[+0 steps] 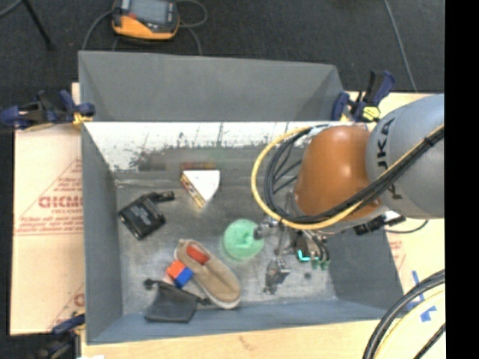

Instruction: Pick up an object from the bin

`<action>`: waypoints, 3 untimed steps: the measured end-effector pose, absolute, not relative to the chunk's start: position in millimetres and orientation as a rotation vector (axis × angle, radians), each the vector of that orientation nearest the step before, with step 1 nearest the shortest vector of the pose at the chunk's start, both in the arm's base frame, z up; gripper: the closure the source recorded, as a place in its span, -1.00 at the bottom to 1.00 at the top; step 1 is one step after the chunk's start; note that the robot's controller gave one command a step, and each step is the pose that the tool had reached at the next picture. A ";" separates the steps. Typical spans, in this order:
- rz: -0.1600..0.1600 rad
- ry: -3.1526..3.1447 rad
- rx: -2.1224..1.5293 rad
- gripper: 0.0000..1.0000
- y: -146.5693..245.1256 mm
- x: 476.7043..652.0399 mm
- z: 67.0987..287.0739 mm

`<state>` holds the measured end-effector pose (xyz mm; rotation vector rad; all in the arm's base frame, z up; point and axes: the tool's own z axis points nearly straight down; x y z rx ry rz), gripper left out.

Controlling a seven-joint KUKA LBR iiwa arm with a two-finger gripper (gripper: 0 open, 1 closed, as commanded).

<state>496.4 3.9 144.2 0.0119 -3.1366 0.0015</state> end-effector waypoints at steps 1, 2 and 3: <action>0.001 -3.144 0.012 -1.00 4.0 498.4 147.7; 0.000 -3.153 -0.002 -1.00 31.8 548.1 111.6; 0.000 -3.151 0.012 1.00 19.4 543.9 73.7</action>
Offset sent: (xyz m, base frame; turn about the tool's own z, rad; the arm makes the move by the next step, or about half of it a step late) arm 0.0869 0.0536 -0.0715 0.0067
